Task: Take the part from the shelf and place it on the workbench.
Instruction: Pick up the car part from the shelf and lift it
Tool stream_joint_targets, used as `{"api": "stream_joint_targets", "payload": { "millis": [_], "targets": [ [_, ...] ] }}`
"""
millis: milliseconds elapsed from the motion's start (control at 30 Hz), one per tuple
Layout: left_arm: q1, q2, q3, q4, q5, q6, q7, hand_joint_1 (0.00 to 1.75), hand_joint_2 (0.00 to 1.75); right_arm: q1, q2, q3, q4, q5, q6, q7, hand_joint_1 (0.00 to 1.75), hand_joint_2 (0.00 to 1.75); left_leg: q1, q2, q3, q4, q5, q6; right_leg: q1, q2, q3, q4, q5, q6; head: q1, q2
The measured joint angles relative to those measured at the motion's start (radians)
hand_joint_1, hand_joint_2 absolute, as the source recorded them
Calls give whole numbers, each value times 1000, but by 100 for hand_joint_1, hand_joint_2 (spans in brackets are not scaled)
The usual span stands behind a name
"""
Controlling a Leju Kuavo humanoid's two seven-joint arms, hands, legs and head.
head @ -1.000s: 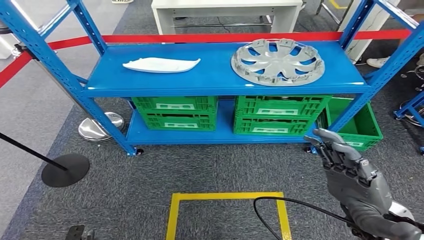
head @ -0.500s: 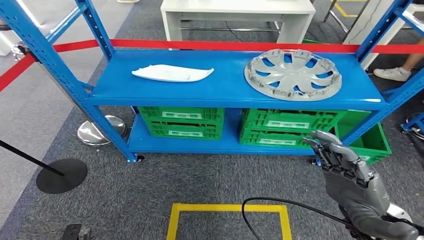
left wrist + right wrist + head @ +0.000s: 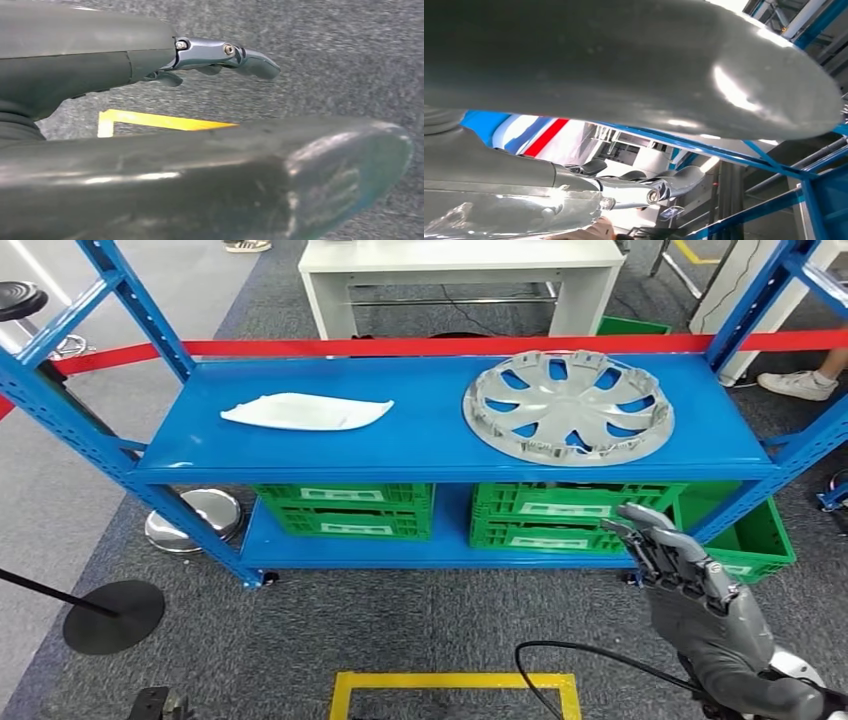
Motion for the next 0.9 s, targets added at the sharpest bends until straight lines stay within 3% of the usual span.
{"api": "stream_joint_targets", "payload": {
  "millis": [67, 100, 133, 233, 267, 333, 400, 433, 467, 500, 533, 567, 633, 667, 767, 833, 900],
  "targets": [
    [1, 0, 0, 0, -1, 0, -1, 0, 0, 1, 0, 0, 3, 1, 0, -1, 0, 0, -3, 1, 10, -111, 108, 10, 2, 2, 29, 0, -26, 5, 0, 0],
    [2, 0, 0, 0, -1, 0, -1, 0, 0, 2, 0, 0, 4, 1, -1, -1, 0, 0, -5, 2, 17, -156, 150, 15, 3, 4, 40, 0, -41, 10, 1, 0],
    [3, 1, 1, 0, -1, 0, -1, 0, 0, 3, 0, 0, 5, 2, -1, -1, 0, 0, -7, 3, 23, -187, 174, 18, 4, 5, 53, 0, -52, 16, 2, 0],
    [-1, 1, 1, 0, -2, 0, -2, 0, 0, 3, 0, 2, 6, 4, -2, 1, 0, 0, -7, 1, 53, -206, 181, 32, 3, 6, 86, 10, -67, 38, 6, 0],
    [-2, 2, 1, 0, -3, -1, -3, 0, 0, 2, 0, 3, 6, 4, -2, 2, 0, 0, -6, 2, 67, -206, 181, 39, 3, 4, 78, 37, -69, 44, 8, 0],
    [-4, 4, 1, 0, -5, -1, -3, 0, 0, 4, 0, 4, 8, 5, -6, 16, 0, 0, -3, 3, 90, -206, 172, 49, 1, 2, 17, 150, -92, 51, 15, 0],
    [-4, 4, 1, 0, -9, -1, -3, 0, 0, 9, -1, 5, 14, -2, -12, 42, 0, 0, -3, 2, 108, -206, 155, 52, -1, 2, -76, 262, -151, 55, 19, 0],
    [-3, 3, 1, 0, -11, -1, -3, 0, 0, 11, -1, 6, 19, -9, -14, 58, 0, 44, -3, 1, 119, -206, 145, 52, -1, 2, -107, 280, -181, 57, 19, 0],
    [-2, 2, 1, 0, -12, -1, -3, 0, 0, 12, -2, 7, 23, -16, -16, 72, 0, 87, -3, -2, 132, -206, 133, 51, -1, 1, -124, 267, -190, 57, 20, 0],
    [-2, 1, 2, 0, -13, -1, -3, 0, 0, 12, -4, 9, 28, -22, -17, 84, 0, 131, -2, -5, 148, -206, 121, 50, -1, 1, -129, 225, -169, 57, 20, 0],
    [-1, 0, 2, 0, -15, -1, -3, 0, 0, 12, -5, 10, 33, -26, -19, 95, 0, 175, -1, -7, 163, -207, 108, 47, -1, 1, -126, 165, -116, 57, 21, 0],
    [-1, -1, 2, 0, -17, 0, -3, 0, 0, 12, -6, 12, 39, -26, -24, 105, 0, 175, -1, -9, 178, -205, 95, 42, -1, 0, -122, 106, -43, 55, 22, 0],
    [-1, -1, 2, 0, -22, 0, -4, 0, 0, 11, -8, 17, 54, -16, -38, 126, 0, 175, -3, -12, 190, -205, 77, 32, 2, -2, -117, 39, 56, 44, 22, 0],
    [-2, -1, 2, 0, -25, 0, -5, 0, 0, 9, -8, 21, 61, -7, -47, 133, 0, 175, -4, -13, 193, -205, 74, 26, 4, -2, -118, 33, 72, 35, 22, 0],
    [-5, -2, 2, 0, -32, 0, -9, 0, 0, -7, -8, 38, 74, 24, -71, 140, 0, 175, -4, -11, 180, -182, 72, 12, 1, 0, -107, 24, 71, 19, 19, 0],
    [-8, -4, 2, 0, -34, 0, -12, 0, 0, -18, -8, 51, 83, 37, -77, 144, 0, 175, -3, -10, 125, -90, 42, 4, -3, -1, -95, 15, 66, 12, 16, 0],
    [-8, -6, 2, 0, -38, 0, -14, 0, 0, -31, -10, 65, 98, 36, -70, 156, 0, 175, -3, -9, 45, 29, -8, -2, -3, -2, -86, 12, 58, 6, 14, 0]
  ]
}}
